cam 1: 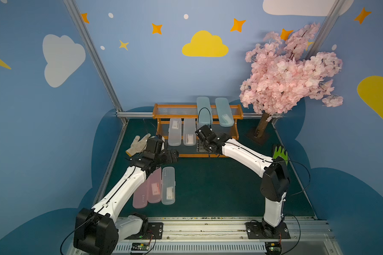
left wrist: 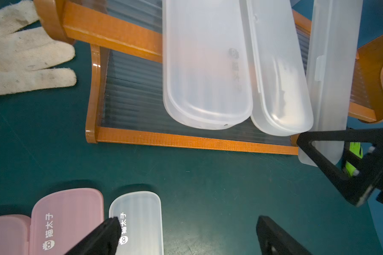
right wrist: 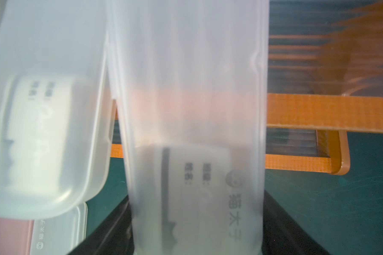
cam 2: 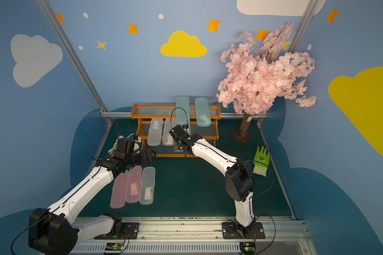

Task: Place the pencil cases on the shelf according to color
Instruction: Place the pencil case on the shelf.

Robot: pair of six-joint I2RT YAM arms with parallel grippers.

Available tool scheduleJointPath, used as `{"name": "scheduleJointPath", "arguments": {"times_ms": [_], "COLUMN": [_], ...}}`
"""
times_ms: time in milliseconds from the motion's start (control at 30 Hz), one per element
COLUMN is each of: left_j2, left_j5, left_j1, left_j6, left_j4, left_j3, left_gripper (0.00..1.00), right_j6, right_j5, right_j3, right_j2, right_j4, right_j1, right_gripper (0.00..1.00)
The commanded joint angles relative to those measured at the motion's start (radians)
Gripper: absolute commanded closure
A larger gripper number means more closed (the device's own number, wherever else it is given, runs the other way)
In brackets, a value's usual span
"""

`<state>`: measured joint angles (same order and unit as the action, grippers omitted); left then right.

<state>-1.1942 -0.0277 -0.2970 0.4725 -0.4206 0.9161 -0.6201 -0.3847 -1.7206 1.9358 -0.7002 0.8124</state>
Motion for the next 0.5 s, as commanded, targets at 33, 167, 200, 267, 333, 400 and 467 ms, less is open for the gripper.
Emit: {"name": "scheduleJointPath", "arguments": {"times_ms": [33, 167, 200, 267, 333, 400, 467], "left_j2": [-0.001, -0.001, 0.000, 0.001, 0.001, 0.002, 0.006], "left_j5": [-0.009, -0.019, -0.021, -0.026, -0.033, -0.037, -0.038], "left_j1": [-0.002, -0.002, -0.001, -0.003, -0.001, -0.002, -0.002], "left_j6": [-0.020, -0.019, -0.019, -0.018, -0.016, -0.012, -0.001], "left_j4": [0.008, 0.009, 0.009, 0.009, 0.007, 0.000, -0.012], "left_j3": [0.013, 0.012, 0.011, 0.011, 0.010, 0.012, 0.011], "left_gripper": [0.00, 0.00, 0.00, 0.00, 0.00, 0.00, 0.00], "right_j6": [-0.020, -0.026, -0.027, -0.030, -0.041, -0.034, -0.040], "right_j5": [-0.004, -0.006, -0.006, -0.007, -0.011, -0.005, -0.002], "right_j3": [-0.058, -0.090, -0.099, -0.112, -0.129, -0.134, -0.128], "right_j2": [0.042, 0.067, 0.071, 0.079, 0.086, 0.082, 0.068], "right_j4": [0.007, 0.007, 0.007, 0.003, -0.018, -0.031, -0.050], "right_j1": [-0.015, -0.021, -0.022, -0.019, -0.020, -0.016, -0.011], "right_gripper": [0.40, 0.32, 0.28, 0.18, 0.09, 0.05, 0.03]}}
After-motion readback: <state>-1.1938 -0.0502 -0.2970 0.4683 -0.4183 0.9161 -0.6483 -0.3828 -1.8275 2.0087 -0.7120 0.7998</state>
